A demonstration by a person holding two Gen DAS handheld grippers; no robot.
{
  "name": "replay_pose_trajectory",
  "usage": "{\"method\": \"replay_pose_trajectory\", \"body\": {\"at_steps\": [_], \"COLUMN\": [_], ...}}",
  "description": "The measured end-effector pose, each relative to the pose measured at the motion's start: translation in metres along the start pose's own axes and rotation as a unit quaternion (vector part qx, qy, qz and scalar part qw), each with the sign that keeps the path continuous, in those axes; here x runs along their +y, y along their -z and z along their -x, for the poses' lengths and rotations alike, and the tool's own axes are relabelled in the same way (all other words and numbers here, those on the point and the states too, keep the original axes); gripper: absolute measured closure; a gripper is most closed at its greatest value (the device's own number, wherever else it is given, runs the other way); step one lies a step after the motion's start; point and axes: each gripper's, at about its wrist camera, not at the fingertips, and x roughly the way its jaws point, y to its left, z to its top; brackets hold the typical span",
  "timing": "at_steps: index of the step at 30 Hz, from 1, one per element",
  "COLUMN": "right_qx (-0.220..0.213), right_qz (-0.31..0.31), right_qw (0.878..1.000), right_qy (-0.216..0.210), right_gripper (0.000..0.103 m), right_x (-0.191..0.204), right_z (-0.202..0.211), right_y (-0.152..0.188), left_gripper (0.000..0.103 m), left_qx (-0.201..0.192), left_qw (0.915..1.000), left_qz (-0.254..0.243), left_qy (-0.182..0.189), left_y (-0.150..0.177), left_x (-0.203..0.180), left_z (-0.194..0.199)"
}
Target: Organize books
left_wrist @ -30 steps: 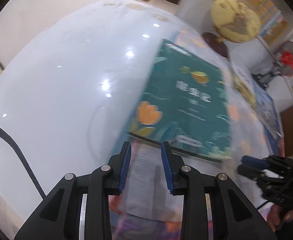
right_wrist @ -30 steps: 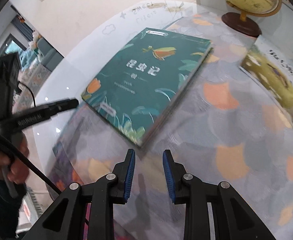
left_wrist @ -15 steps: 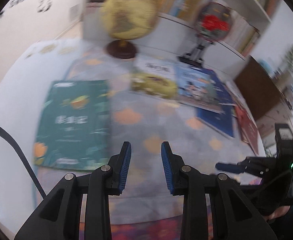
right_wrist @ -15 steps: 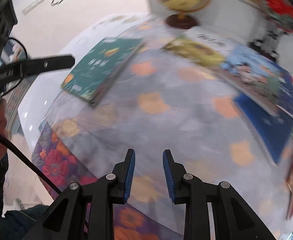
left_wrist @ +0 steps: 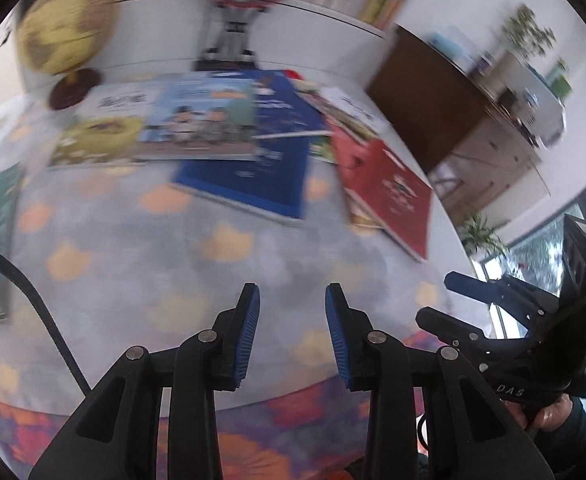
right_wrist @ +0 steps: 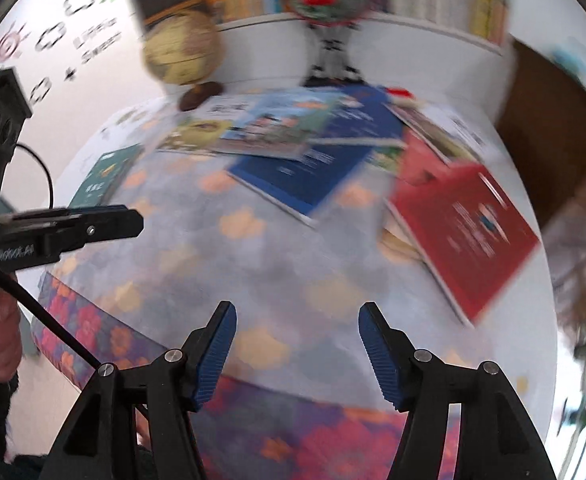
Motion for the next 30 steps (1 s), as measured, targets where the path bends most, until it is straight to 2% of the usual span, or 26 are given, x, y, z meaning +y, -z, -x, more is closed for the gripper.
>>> {"method": "replay_pose_trajectory", "body": {"at_steps": [4, 6, 10, 13, 16, 18, 19, 20, 21, 22, 25, 28, 30], "right_qx": [-0.006, -0.015, -0.028, -0.035, -0.023, -0.019, -0.018, -0.019, -0.016, -0.014, 0.000, 0.003, 0.009], "right_qz": [-0.060, -0.084, -0.152, -0.195, -0.216, -0.233, -0.246, -0.255, -0.273, -0.285, -0.333, -0.352, -0.357], "right_qw": [0.998, 0.996, 0.988, 0.980, 0.976, 0.972, 0.969, 0.967, 0.962, 0.958, 0.943, 0.935, 0.933], "right_qy": [-0.020, -0.017, -0.025, -0.021, -0.010, 0.002, 0.003, 0.005, 0.015, 0.022, 0.030, 0.034, 0.047], "right_gripper": [0.041, 0.040, 0.040, 0.040, 0.040, 0.039, 0.039, 0.037, 0.035, 0.035, 0.035, 0.035, 0.036], "right_x": [-0.058, -0.083, -0.124, -0.147, -0.164, -0.173, -0.180, -0.186, -0.195, -0.202, -0.226, -0.237, -0.240], "right_z": [0.019, 0.029, 0.037, 0.033, 0.022, 0.017, 0.013, 0.009, 0.003, -0.004, -0.027, -0.042, -0.051], "right_y": [0.021, 0.027, 0.033, 0.034, 0.030, 0.026, 0.023, 0.022, 0.019, 0.017, 0.011, 0.005, 0.001], "left_gripper": [0.072, 0.072, 0.068, 0.068, 0.067, 0.064, 0.055, 0.050, 0.037, 0.034, 0.034, 0.037, 0.043], "left_qx": [0.007, 0.015, 0.024, 0.028, 0.037, 0.056, 0.062, 0.066, 0.067, 0.067, 0.074, 0.086, 0.095], "left_qw": [0.9995, 0.9987, 0.9963, 0.9944, 0.9906, 0.9886, 0.9875, 0.9861, 0.9849, 0.9838, 0.9781, 0.9761, 0.9761], "left_qz": [-0.030, -0.047, -0.076, -0.097, -0.117, -0.125, -0.132, -0.140, -0.150, -0.159, -0.187, -0.193, -0.189], "left_qy": [0.010, 0.013, 0.032, 0.032, 0.062, 0.062, 0.061, 0.060, 0.053, 0.049, 0.052, 0.052, 0.049], "left_y": [-0.005, -0.010, -0.029, -0.050, -0.068, -0.083, -0.090, -0.096, -0.103, -0.108, -0.120, -0.128, -0.132], "left_x": [-0.057, -0.078, -0.105, -0.112, -0.116, -0.117, -0.118, -0.118, -0.119, -0.119, -0.119, -0.114, -0.108], "left_z": [-0.021, -0.029, -0.045, -0.064, -0.085, -0.105, -0.114, -0.123, -0.134, -0.142, -0.172, -0.199, -0.216]}}
